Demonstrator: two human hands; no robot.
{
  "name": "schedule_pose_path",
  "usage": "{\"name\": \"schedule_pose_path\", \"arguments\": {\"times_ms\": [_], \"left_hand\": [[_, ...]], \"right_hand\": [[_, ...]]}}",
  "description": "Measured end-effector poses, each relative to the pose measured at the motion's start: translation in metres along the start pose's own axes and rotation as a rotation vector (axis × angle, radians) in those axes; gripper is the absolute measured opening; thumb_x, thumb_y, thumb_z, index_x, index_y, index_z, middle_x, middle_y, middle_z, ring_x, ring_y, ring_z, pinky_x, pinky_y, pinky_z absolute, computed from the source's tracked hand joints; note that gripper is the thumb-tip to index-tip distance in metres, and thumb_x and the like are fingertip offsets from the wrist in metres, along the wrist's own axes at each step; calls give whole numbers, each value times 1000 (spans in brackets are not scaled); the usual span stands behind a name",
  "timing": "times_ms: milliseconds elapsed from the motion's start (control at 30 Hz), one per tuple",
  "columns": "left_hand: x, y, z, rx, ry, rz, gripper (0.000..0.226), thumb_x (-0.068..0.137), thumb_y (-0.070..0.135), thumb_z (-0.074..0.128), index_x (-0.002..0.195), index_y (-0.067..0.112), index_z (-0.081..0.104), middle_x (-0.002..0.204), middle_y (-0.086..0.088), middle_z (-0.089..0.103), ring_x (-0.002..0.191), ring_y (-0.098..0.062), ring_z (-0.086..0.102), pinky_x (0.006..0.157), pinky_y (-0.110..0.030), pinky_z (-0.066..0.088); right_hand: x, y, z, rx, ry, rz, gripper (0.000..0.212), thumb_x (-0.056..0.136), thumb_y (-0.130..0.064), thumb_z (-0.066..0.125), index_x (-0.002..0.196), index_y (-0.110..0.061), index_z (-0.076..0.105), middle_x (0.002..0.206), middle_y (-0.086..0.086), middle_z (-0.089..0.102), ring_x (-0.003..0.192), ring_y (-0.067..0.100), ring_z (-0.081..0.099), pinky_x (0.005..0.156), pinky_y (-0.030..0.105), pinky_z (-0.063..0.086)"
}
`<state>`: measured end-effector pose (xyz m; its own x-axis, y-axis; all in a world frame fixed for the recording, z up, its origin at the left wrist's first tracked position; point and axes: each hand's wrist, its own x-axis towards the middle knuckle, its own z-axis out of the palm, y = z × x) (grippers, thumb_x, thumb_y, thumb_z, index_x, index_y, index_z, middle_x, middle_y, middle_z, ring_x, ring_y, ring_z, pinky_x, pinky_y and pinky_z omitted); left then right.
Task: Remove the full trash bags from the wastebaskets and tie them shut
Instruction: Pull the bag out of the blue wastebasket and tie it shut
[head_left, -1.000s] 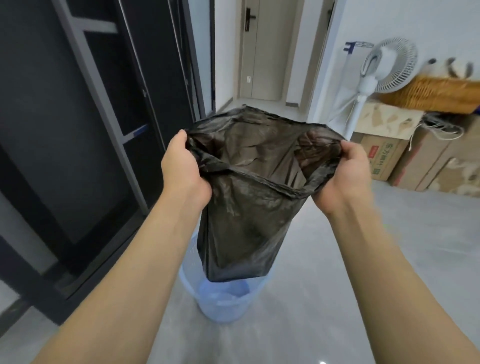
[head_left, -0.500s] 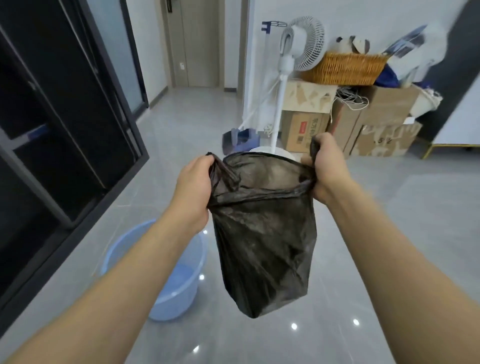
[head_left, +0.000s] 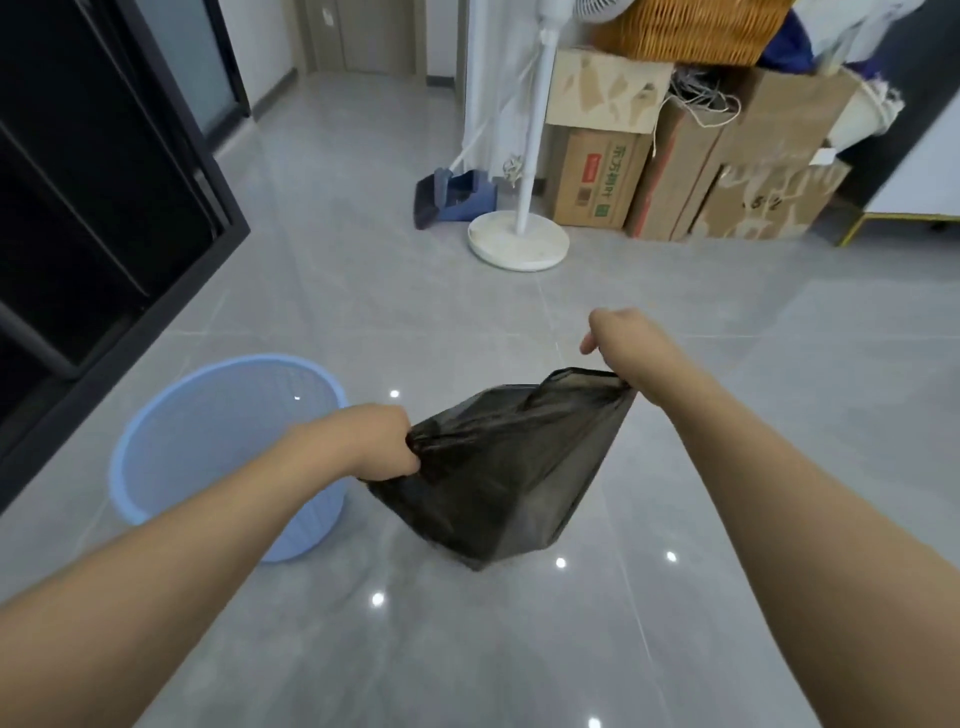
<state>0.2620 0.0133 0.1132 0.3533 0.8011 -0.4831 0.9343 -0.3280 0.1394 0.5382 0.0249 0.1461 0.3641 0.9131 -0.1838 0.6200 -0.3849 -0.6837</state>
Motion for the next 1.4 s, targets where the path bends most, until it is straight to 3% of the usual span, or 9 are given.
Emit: {"name": "schedule_pose_path", "arguments": {"times_ms": [267,433,567,733,967,1100,1200,1300,1400], "left_hand": [[18,-2,28,-50,152,116,14,81,24,55,69,21,47,73,2,55,76,-23,60,58,-27,42],[19,3,34,-172,166,308,17,82,31,62,72,25,49,74,6,57,69,-14,56,59,-29,45],[15,1,36,-312,190,367,13,85,29,65,77,26,55,75,9,59,69,-9,57,57,-23,41],[9,2,45,-336,157,436,19,82,24,68,70,27,53,76,3,62,70,-13,59,64,-31,48],[-3,4,46,-325,201,501,26,82,18,68,67,12,48,80,-6,56,77,-20,53,70,-35,45],[-13,-3,56,-313,260,417,36,83,27,67,60,16,42,59,2,48,57,-9,46,52,-22,33],[-20,-15,71,-247,328,175,35,85,33,62,60,18,43,56,3,47,52,-7,46,49,-21,30],[-32,-29,81,-24,162,-49,11,84,28,53,80,18,49,84,-2,61,75,-21,56,61,-29,41],[-35,-22,85,52,169,-128,29,79,42,50,95,21,39,92,-1,58,80,-22,51,61,-32,37]], "right_hand": [[-14,28,14,-964,-176,-28,36,89,-39,38,107,-14,56,122,12,57,102,32,53,82,37,41],[-26,9,23,-786,-620,-108,109,62,-56,59,149,-41,-5,162,-10,2,148,31,-5,114,54,-1],[-36,42,69,-1073,-638,-311,142,49,-73,70,147,-29,-22,161,2,10,148,22,1,113,60,-12],[-25,69,107,-1224,-259,-646,118,65,-63,69,152,-23,0,152,10,17,142,32,12,113,60,-7],[-10,58,143,-1161,-247,-750,88,84,-28,59,152,-23,5,161,8,-7,147,29,-10,115,56,-10],[1,37,150,-1132,-291,-733,36,87,-17,50,123,-21,56,139,5,46,136,29,33,117,51,7],[6,31,150,-987,-374,-568,20,87,-11,44,101,-18,58,111,6,62,101,29,59,83,37,42],[6,26,148,-963,-376,-560,10,86,-9,45,88,-18,48,102,9,60,91,32,59,67,33,38],[2,18,145,-1016,-376,-617,12,84,-8,49,87,-15,40,86,6,53,67,26,51,55,30,33]]}}
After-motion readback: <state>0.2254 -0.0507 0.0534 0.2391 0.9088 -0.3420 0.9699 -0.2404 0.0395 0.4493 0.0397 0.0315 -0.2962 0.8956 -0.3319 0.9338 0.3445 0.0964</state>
